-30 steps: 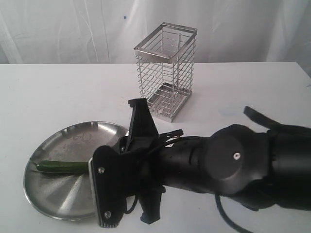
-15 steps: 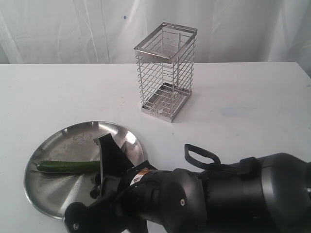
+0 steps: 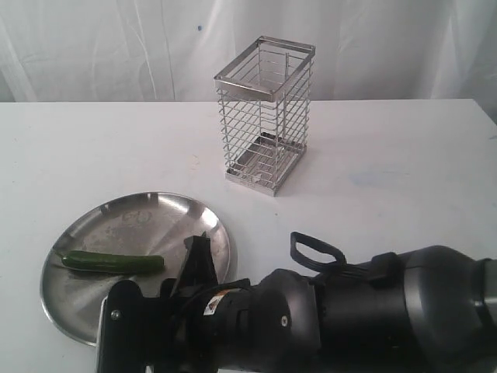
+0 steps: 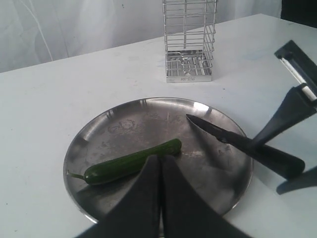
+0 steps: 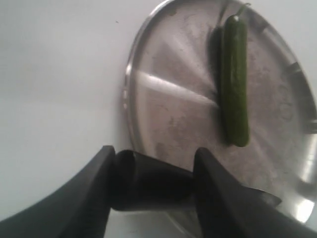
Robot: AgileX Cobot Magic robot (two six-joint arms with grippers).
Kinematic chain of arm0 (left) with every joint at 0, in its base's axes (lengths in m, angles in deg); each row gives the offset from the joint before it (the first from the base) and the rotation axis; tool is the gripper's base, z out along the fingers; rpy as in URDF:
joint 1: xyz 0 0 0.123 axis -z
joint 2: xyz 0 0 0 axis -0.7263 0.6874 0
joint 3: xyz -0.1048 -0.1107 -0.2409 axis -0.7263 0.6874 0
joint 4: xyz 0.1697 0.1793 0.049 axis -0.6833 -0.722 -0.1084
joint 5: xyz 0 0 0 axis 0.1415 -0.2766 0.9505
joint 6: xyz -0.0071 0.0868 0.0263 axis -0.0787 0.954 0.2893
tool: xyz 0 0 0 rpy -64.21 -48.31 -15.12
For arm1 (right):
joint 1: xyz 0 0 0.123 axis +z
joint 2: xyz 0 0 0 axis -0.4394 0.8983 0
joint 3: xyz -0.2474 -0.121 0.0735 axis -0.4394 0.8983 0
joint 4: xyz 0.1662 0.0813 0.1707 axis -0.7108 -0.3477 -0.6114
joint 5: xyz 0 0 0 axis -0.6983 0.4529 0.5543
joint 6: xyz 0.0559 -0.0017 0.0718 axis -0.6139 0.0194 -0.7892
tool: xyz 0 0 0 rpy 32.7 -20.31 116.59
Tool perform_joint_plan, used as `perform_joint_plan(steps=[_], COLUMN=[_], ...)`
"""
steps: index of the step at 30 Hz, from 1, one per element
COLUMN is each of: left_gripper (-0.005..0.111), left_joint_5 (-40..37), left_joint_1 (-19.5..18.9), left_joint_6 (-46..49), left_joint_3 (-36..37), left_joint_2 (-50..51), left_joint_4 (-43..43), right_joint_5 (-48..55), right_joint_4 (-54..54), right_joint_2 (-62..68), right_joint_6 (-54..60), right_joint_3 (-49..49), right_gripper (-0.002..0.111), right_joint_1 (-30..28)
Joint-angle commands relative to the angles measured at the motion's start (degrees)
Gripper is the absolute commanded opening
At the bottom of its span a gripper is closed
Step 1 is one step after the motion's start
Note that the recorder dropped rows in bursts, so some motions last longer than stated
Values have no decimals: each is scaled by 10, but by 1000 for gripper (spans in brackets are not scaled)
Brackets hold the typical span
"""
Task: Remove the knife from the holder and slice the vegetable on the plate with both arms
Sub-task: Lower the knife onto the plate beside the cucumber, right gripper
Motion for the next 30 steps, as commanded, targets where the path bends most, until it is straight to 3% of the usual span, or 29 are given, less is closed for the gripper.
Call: perform_joint_plan(steps=[1, 9, 25, 30], left_gripper=[0, 0, 0, 0], left_joint_5=[2, 2, 2, 2], left_joint_1=[-2, -2, -2, -2], left_joint_6=[-2, -2, -2, -2], left_joint_3=[1, 1, 1, 1], left_joint_2=[-3, -3, -3, -3], left_joint_4=[1, 1, 1, 1], right_joint_5=[79, 41, 39, 35], right_joint_4=[-45, -45, -45, -45], right_joint_2=[10, 34, -28, -85], right_joint_6=[-66, -133, -195, -298], right_joint_3=[10, 10, -5, -6], right_gripper=[0, 20, 20, 20], right_joint_1=[-3, -6, -6, -7])
